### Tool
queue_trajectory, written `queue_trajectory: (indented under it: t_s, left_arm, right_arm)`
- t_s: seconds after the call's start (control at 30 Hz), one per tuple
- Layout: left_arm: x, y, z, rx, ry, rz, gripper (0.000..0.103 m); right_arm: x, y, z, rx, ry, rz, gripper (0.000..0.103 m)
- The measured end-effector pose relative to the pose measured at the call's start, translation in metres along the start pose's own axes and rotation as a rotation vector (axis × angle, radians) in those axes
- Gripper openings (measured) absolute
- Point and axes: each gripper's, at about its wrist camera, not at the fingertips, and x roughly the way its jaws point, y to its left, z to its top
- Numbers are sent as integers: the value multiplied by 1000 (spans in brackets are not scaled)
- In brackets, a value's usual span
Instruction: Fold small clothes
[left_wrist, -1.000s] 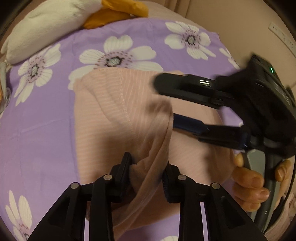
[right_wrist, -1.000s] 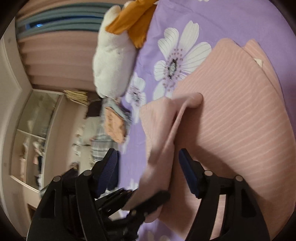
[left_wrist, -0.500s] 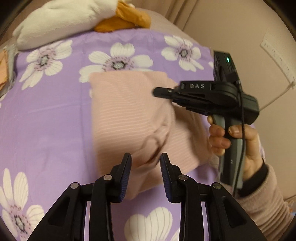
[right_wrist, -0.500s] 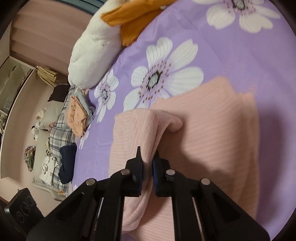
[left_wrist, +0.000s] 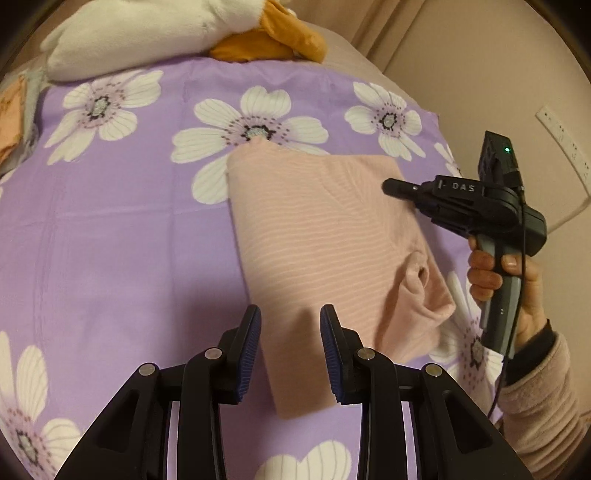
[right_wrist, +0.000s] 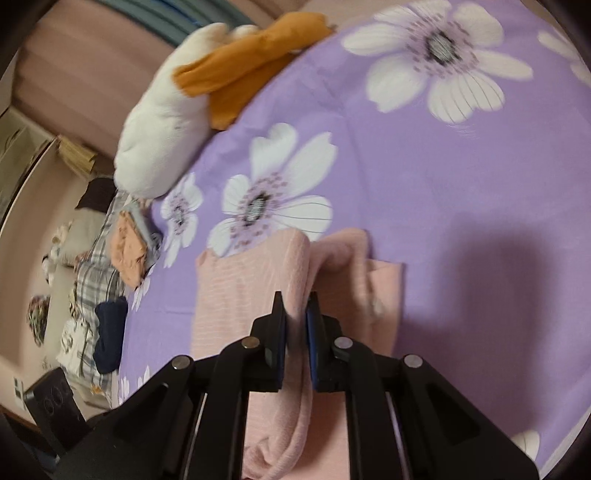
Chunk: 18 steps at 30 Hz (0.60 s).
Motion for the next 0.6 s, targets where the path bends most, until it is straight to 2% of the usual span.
queue_trajectory:
  t_s: [0.03, 0.1, 0.2, 0.23, 0.27, 0.33, 0.43, 0.5, 0.6]
  left_arm:
    - [4, -2, 1, 7, 3, 5, 30]
    - [12, -5, 4, 20, 9, 5, 30]
    - [21, -4, 5, 32, 15, 22, 30]
    - [23, -3, 5, 32, 17, 21, 30]
    - [24, -2, 4, 32, 19, 19, 30]
    - [26, 0, 3, 34, 20, 20, 30]
    - [28, 1, 1, 34, 21, 26, 30]
    - [28, 1, 0, 34, 17, 27, 30]
    - [28, 1, -3, 33, 16, 27, 30]
  right_arm:
    - [2, -6, 0, 17, 6, -13, 14]
    - [-4, -13, -3, 26, -10, -57, 21]
    - [-32, -1, -10, -53, -110, -154, 27]
    - [-46, 10, -16, -112, -141, -141, 27]
    - [-54, 19, -22, -146, -133, -99, 27]
    - [-60, 35, -36, -200, -77, -11, 27]
    - [-59, 69, -63, -360, 6, 73, 27]
    - [-51, 80, -74, -420, 61, 48, 25]
    - [-34, 81, -90, -511, 155, -79, 24]
